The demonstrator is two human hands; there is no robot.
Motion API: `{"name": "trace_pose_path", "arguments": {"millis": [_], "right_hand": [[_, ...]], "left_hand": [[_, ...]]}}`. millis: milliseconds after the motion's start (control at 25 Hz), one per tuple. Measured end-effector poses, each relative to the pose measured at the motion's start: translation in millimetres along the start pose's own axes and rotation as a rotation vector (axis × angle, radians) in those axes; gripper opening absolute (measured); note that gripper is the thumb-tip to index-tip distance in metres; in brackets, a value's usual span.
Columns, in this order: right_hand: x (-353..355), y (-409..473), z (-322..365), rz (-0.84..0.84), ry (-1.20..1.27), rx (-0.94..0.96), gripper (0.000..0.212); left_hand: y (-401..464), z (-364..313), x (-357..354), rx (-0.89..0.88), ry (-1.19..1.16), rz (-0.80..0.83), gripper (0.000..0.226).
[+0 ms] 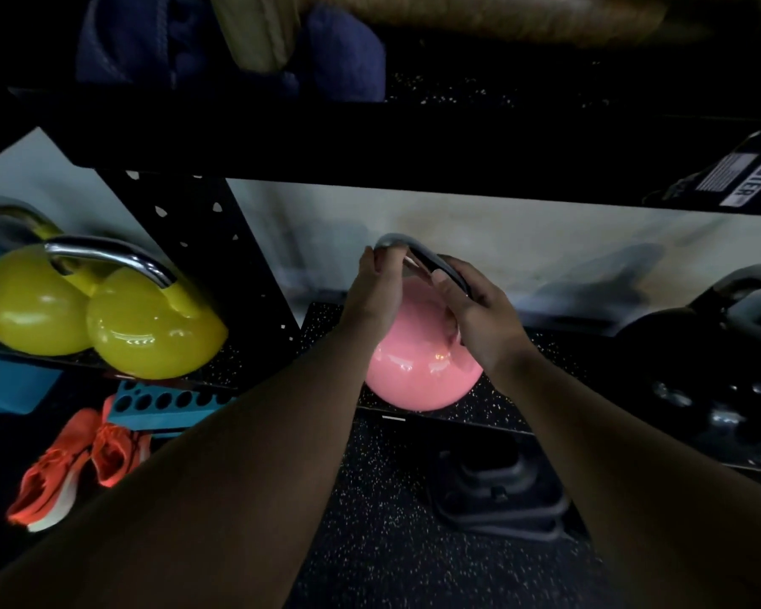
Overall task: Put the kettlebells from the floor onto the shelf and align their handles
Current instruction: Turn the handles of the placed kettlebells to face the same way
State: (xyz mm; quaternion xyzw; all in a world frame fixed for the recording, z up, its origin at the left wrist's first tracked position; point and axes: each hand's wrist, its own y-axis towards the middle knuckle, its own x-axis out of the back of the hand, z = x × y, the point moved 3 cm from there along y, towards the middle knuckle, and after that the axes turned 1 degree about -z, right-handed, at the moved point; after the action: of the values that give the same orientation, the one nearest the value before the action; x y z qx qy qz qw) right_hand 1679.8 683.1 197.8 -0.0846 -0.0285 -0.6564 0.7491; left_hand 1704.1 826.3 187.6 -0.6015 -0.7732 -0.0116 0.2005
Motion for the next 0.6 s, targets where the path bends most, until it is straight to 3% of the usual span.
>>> {"name": "trace_pose_path", "arguments": {"millis": [280, 440, 600], "right_hand": [[-15, -4, 5, -0.09, 0.129, -0.046, 0.028], [-49, -10, 6, -0.148, 0.121, -0.134, 0.039], [-44, -1, 6, -0.171, 0.151, -0.142, 0.046]], "left_hand": [[21, 15, -4, -0.016, 0.06, 0.083, 0.078], [45, 8, 3, 0.014, -0.068, 0.269, 0.073], [38, 10, 2, -0.055, -0.022, 0.247, 0.096]]}}
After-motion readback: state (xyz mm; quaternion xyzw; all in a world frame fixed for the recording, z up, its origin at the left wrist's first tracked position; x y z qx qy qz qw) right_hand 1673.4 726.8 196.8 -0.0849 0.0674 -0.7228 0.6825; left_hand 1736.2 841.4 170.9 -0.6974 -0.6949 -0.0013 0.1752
